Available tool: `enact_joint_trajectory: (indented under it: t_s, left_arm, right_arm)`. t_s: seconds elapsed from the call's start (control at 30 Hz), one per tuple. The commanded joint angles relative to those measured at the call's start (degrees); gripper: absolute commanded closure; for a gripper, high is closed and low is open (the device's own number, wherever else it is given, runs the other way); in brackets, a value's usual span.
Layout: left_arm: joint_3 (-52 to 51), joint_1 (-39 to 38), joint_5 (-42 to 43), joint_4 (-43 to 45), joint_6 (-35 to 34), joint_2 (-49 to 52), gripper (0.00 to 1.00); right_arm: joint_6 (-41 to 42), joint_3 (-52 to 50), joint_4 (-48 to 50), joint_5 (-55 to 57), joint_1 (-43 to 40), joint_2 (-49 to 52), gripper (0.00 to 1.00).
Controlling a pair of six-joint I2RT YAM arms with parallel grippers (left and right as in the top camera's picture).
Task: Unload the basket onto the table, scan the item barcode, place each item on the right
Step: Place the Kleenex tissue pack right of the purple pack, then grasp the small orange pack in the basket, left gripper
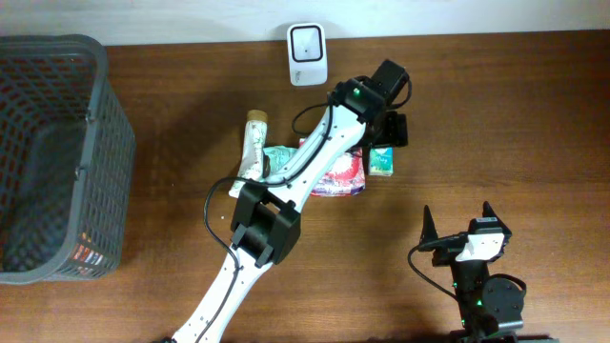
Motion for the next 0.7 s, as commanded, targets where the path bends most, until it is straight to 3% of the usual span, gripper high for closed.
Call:
enact_joint_trajectory:
  t_s: [0.0, 0.13, 0.33, 0.47, 0.53, 0.67]
  left_arm:
    - [8.0, 3.4, -1.0, -4.5, 4.0, -5.1, 0.11]
    - [19.8, 11.2, -1.1, -16.8, 12.6, -17.8, 0.10]
    - [21.5, 26.5, -1.7, -27.5, 13.3, -32.3, 0.08]
    - [21.5, 33.4, 0.5, -27.6, 16.5, -33.1, 0.06]
    - [21.5, 35.9, 0.5, -27.6, 21.4, -33.4, 0.00]
    - [20.4, 42.1, -0.3, -27.6, 25.3, -37.4, 0.01]
  right_arm:
    - [0.2, -0.5, -0.2, -0.1, -0.3, -0.3, 0.02]
    - [0.2, -0.5, -0.2, -0.1, -0.3, -0.3, 0.01]
    - [0.2, -0.5, -0.2, -0.1, -0.3, -0.3, 0.01]
    - [0.2, -0.5, -0.2, -0.1, -0.3, -0.3, 0.01]
    - [0.2, -0.5, -0.2, -0.1, -0.3, -0.3, 0.01]
    - [0.2, -0.5, -0.2, -0.1, -0.3, -0.3, 0.01]
